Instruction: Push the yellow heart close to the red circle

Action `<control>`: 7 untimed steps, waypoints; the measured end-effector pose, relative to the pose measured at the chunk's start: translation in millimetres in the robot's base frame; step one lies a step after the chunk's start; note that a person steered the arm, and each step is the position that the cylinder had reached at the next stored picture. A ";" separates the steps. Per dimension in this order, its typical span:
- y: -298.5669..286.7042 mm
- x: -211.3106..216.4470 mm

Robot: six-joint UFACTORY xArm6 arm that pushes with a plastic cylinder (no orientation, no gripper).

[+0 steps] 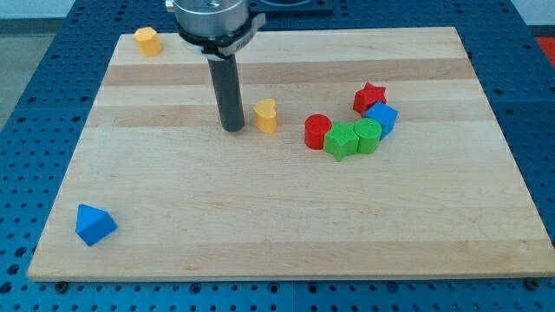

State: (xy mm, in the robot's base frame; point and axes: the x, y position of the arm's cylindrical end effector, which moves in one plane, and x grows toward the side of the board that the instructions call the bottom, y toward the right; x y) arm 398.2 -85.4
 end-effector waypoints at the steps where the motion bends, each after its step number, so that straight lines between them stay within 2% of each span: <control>1: 1.3 -31.4; 2: 26.8 -37.7; 3: 14.2 -19.3; 4: -26.2 4.0; 5: -27.3 19.1; 7: 29.1 -10.6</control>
State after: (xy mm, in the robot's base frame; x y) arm 387.6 -56.3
